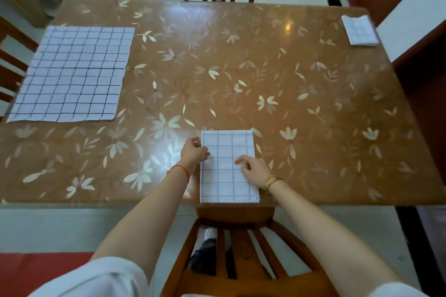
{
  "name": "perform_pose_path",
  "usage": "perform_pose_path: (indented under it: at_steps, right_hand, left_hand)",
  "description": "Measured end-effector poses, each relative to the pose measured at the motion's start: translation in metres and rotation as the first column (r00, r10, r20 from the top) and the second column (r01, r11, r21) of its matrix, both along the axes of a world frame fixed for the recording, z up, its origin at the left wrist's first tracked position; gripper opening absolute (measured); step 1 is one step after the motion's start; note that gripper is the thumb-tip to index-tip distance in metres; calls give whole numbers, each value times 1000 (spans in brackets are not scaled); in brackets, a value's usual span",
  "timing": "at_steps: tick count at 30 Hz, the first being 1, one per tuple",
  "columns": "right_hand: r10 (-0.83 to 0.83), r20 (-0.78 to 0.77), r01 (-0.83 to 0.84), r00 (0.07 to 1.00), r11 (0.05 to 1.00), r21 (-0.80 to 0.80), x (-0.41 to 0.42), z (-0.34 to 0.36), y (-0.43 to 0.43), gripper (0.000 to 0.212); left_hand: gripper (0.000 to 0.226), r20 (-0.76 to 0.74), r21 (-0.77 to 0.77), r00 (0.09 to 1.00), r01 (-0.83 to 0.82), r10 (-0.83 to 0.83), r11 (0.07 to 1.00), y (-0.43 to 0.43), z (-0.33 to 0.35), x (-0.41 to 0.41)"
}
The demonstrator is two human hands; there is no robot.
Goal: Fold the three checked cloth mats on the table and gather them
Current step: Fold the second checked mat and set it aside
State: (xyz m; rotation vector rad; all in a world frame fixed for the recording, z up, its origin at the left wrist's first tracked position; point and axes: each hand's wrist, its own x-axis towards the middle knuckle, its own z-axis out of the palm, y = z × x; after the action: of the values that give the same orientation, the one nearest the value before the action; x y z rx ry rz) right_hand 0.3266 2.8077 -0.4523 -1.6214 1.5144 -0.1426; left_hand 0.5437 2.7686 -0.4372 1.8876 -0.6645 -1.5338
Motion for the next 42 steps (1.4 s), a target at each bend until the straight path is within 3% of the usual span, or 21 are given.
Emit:
perform_pose_path:
  at_steps: [4,11,18,24,26,30,34,36,40,42]
  right_hand:
    - [0,7,0,1000,1000,12,-2,1,-2,29]
    - [-75,55,72,996,997,41,-2,5,0,31]
    - [-165,82,158,983,983,89,-4,3,5,32]
    - [-159,55,153,986,983,105,-6,7,7,34]
    - [-232,71,225,970,970,97,-4,14,8,32]
    - [-520,214,480,827,851,212,-11,14,14,32]
    - [-825,264,666,500,561,492,-13,17,18,32]
    - [-861,261,669,436,504,546,-13,22,20,24]
    - [-729,124,653,673,665,363,-14,16,21,11]
    - [-681,53,642,730,710,290,-12,14,24,16]
  left_hand:
    - [16,-6,30,1000,30,-30,999,-14,4,-4]
    - [18,91,11,985,145,-145,989,-25,3,3]
    - [8,-34,-206,979,191,-202,960,1,20,11]
    - [8,201,-287,915,395,-349,873,30,12,33]
    - [12,197,-262,911,405,-362,876,42,13,36]
    - [10,77,-233,933,361,-353,903,62,13,36]
    - [16,67,-202,912,409,-404,890,79,9,35]
    - [22,98,-183,883,470,-460,864,85,8,36]
    - [36,162,-168,833,552,-529,817,92,4,39]
    - [39,190,-159,816,574,-546,803,95,5,38]
